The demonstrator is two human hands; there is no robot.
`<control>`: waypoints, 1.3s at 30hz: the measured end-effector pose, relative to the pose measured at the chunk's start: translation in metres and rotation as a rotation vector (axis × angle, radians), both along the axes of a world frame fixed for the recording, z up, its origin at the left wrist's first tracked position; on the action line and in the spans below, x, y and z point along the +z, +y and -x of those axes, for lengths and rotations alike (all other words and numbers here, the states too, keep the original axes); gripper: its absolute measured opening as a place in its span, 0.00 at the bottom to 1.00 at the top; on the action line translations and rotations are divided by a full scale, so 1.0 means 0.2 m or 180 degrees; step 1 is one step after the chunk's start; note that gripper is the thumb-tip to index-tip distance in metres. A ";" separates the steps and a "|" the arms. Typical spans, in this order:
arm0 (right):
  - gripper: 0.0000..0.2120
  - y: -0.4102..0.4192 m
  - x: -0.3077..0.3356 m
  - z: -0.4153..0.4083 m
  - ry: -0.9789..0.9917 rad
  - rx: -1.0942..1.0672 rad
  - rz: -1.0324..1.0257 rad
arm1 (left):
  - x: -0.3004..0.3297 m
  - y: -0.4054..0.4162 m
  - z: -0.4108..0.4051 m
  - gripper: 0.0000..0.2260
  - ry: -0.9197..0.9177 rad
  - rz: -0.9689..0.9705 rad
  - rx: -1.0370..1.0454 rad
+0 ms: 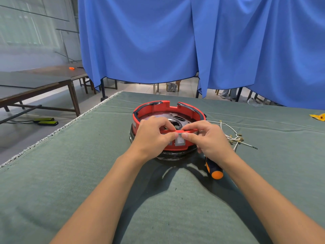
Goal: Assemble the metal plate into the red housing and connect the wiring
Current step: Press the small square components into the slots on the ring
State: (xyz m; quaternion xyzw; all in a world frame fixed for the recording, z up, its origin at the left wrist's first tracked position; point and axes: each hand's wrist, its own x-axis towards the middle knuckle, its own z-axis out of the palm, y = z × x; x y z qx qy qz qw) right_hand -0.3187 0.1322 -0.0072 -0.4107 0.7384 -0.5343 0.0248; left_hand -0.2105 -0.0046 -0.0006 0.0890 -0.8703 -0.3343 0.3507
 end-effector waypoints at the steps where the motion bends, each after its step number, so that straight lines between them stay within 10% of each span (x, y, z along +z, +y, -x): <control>1: 0.07 0.01 0.00 0.00 -0.0049 0.0040 0.0016 | 0.00 0.00 0.00 0.02 0.0005 0.0030 -0.0019; 29: 0.24 0.05 -0.04 0.03 0.0759 -0.0637 -0.0697 | -0.02 0.04 0.00 0.12 0.0138 0.0445 0.0223; 39: 0.13 0.05 0.00 -0.04 0.1128 -0.0069 -0.0595 | 0.02 0.05 -0.03 0.13 0.0400 0.0980 0.1402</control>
